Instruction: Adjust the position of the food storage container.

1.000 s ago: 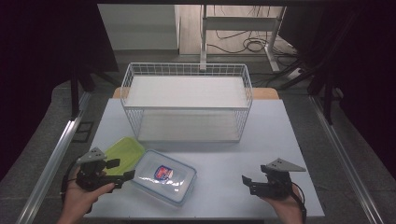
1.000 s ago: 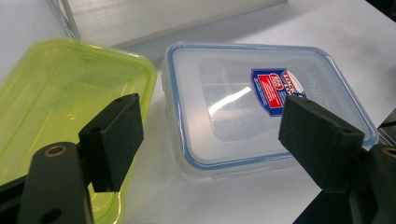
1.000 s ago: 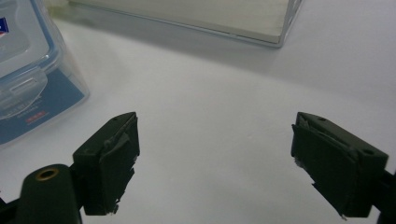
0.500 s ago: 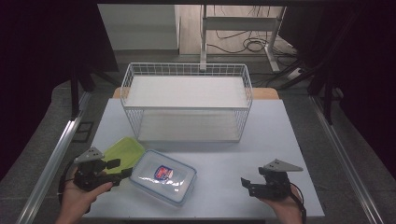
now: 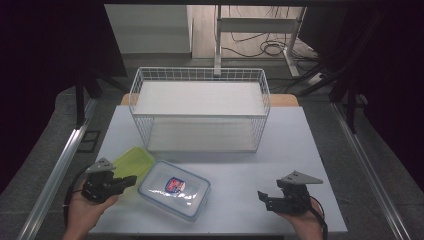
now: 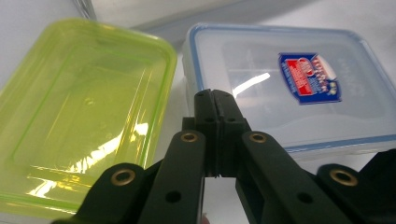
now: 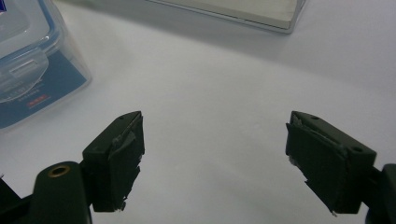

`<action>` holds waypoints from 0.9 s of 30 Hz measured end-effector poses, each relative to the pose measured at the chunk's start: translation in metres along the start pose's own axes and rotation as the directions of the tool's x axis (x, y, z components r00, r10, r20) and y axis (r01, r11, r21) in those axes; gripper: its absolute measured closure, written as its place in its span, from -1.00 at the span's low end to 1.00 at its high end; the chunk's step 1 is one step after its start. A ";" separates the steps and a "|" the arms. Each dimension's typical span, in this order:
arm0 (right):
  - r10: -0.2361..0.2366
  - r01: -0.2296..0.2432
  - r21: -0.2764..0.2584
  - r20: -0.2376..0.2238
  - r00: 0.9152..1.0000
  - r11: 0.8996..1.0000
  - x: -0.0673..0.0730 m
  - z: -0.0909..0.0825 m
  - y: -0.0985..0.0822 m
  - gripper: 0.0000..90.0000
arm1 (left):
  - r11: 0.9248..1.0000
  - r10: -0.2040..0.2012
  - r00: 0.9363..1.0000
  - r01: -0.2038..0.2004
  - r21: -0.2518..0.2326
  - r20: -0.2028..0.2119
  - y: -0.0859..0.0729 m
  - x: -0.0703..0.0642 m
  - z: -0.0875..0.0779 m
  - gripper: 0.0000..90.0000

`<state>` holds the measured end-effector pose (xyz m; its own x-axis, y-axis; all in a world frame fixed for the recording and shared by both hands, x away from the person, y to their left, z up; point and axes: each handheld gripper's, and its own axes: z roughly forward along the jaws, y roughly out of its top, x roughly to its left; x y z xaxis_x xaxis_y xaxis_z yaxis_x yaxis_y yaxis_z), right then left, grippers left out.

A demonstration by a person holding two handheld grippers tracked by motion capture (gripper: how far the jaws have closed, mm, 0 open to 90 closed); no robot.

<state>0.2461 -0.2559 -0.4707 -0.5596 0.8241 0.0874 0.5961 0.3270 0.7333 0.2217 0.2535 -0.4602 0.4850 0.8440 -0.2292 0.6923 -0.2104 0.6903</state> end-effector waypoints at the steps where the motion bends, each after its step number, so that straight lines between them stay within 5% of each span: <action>1: 0.000 0.000 0.000 0.000 1.000 1.000 0.000 0.000 0.000 -0.56 | 1.000 0.001 1.000 -0.001 0.004 -0.002 0.000 0.000 0.001 1.00; 14: -0.002 0.002 0.011 0.013 1.000 1.000 0.000 0.000 -0.001 -0.56 | 0.996 0.026 0.998 -0.021 0.082 -0.054 -0.006 -0.003 0.016 1.00; 27: 0.000 0.000 0.023 0.019 1.000 1.000 0.000 0.002 -0.003 -0.55 | 0.996 0.015 0.999 -0.010 0.093 -0.049 -0.007 -0.004 0.018 1.00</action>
<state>0.2459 -0.2560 -0.4745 -0.5489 0.8325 0.0744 0.6091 0.3374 0.7177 0.2246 0.2428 -0.4763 0.4688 0.8637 -0.1851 0.7338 -0.2640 0.6260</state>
